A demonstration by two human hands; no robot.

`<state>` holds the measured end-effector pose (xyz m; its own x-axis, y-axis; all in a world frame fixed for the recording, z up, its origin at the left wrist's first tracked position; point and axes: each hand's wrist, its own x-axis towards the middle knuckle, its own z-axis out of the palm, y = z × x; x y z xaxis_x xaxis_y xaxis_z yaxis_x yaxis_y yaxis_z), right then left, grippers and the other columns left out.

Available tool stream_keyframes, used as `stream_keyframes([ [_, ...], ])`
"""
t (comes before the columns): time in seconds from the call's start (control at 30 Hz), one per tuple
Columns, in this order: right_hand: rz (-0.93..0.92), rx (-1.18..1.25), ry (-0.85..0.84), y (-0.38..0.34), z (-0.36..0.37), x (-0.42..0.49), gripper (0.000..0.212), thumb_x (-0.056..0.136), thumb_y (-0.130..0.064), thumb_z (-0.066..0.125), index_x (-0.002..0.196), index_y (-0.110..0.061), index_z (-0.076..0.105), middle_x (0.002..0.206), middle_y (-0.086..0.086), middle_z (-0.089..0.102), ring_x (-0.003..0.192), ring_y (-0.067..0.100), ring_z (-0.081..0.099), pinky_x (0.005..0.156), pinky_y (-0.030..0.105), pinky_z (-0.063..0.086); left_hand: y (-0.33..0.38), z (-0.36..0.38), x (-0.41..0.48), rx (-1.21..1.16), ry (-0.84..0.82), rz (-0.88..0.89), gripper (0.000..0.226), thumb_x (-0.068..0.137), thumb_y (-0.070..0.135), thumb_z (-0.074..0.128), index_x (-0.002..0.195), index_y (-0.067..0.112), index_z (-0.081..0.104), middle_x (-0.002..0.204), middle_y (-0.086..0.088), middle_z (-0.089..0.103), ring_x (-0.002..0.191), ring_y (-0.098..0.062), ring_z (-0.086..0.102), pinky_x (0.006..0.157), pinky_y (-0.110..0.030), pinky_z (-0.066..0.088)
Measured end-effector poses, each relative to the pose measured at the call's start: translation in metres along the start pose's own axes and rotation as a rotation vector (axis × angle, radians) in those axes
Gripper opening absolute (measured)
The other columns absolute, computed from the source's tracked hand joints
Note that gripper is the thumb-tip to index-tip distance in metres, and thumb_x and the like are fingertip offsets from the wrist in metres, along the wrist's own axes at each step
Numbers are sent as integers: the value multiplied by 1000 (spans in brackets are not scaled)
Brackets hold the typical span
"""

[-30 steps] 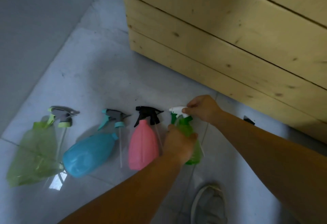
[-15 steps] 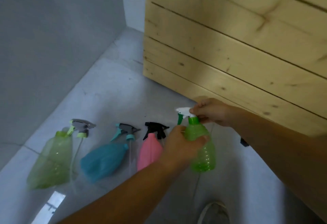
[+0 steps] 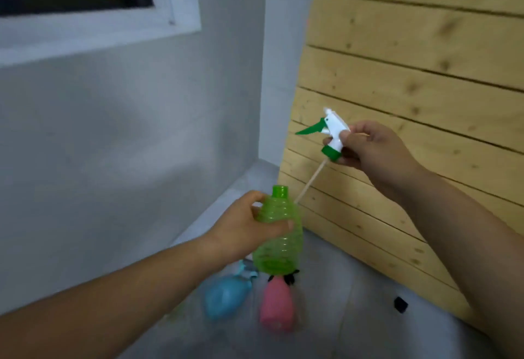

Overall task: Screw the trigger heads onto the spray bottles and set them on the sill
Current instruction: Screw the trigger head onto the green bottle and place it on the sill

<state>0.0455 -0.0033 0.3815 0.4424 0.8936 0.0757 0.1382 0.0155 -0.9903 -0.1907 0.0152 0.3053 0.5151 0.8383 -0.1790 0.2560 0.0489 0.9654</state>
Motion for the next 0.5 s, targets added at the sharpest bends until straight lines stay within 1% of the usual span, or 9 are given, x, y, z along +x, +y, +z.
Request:
stream_keyframes([
  [0.07,-103,98,35,-42,10,-24,6,98,-14,53,99,-8,55,101,16,74,93,23,74,76,33,59,15,-21,-26,15,30,35,33,78,11,86,104,9,66,83,-1,78,67,-4,73,61,-15,55],
  [0.17,-196,193,51,-86,24,-57,4,98,-13,52,97,-11,54,97,11,76,90,21,75,73,28,58,26,-46,-60,69,99,79,37,76,11,87,105,11,64,85,-4,76,67,-6,72,64,-20,58],
  [0.27,-220,261,29,-107,40,-81,3,99,-12,51,97,-10,53,92,9,77,84,20,75,72,27,59,26,-61,-87,128,157,109,40,74,13,88,104,17,62,88,-6,75,66,-4,70,64,-22,57],
  [0.37,-217,276,-14,-114,58,-96,5,99,-12,51,94,-12,53,87,5,78,81,17,75,67,23,57,24,-71,-106,173,200,141,45,71,16,90,105,23,61,88,-1,70,61,3,63,61,-17,53],
  [0.4,-212,275,-31,-113,63,-99,6,99,-12,51,93,-12,53,89,6,78,83,19,75,67,24,57,24,-73,-111,183,209,154,48,69,20,91,105,25,61,90,0,69,62,5,62,62,-18,54],
  [0.43,-202,265,-45,-111,69,-101,7,99,-13,51,93,-13,54,93,9,78,86,22,75,69,27,57,24,-75,-115,188,210,166,52,64,26,92,106,26,61,91,0,69,64,4,63,65,-21,56],
  [0.5,-172,245,-58,-105,78,-103,6,98,-13,52,94,-12,54,100,15,76,93,29,74,77,34,58,24,-77,-119,174,192,190,56,58,34,91,105,28,62,93,-1,70,71,-1,65,73,-32,58],
])
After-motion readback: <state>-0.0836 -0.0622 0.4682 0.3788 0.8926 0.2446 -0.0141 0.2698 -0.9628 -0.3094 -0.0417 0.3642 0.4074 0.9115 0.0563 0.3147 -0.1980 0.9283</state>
